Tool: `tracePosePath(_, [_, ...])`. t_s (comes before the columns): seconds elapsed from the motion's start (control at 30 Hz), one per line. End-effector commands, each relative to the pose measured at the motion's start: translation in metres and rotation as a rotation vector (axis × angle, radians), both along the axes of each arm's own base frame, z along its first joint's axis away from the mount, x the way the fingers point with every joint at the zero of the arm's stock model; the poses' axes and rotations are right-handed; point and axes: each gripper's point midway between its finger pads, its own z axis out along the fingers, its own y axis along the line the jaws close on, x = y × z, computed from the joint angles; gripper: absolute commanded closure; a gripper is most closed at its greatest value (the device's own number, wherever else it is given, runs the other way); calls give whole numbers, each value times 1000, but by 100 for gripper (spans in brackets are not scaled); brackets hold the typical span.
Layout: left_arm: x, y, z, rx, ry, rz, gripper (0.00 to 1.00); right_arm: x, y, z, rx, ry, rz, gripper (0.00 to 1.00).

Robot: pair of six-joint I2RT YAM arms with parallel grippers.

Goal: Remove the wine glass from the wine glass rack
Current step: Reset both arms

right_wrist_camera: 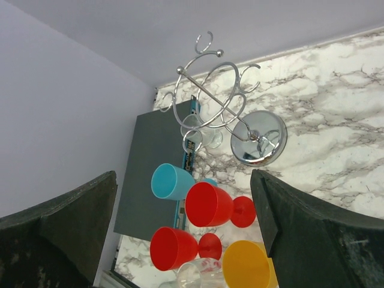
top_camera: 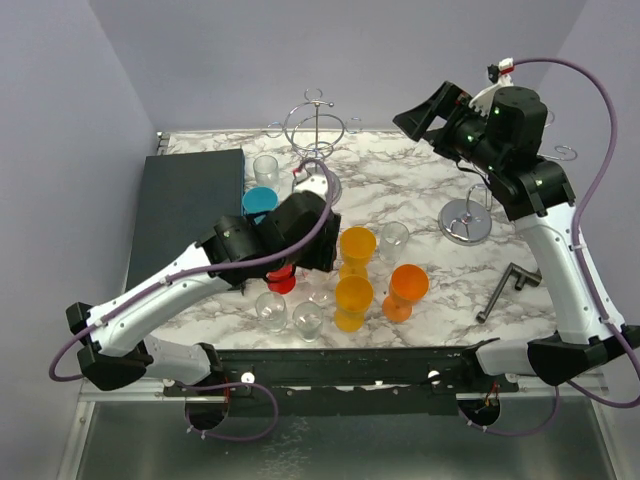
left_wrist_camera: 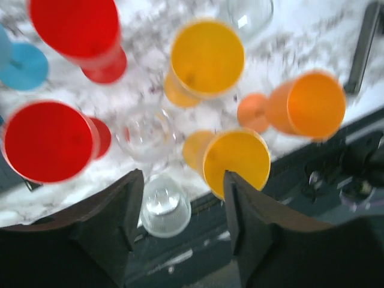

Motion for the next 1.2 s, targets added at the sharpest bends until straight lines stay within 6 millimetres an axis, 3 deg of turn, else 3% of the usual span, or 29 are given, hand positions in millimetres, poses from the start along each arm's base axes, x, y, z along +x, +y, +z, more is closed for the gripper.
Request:
tracePosePath(0.0, [47,-1,50,-92,-135,32,32,0,-9,22,-17,-45,-34,0])
tracePosePath(0.23, [109,12,112,-231,-259,128,1,-6,-12,52,-12,-111,-33,0])
tracePosePath(0.37, [140,25,136,-301,-287,179,1,-16,-14,71,5,-168,-25,0])
tracePosePath(0.53, [173,33,147,-393,-268,199,1,-30,-21,81,21,-233,-39,0])
tracePosePath(0.73, [191,38,153,-434,-279,252,1,-39,-25,79,22,-241,-39,0])
tracePosePath(1.17, [188,51,143,-427,-278,328,1,-48,-34,76,7,-253,-65,0])
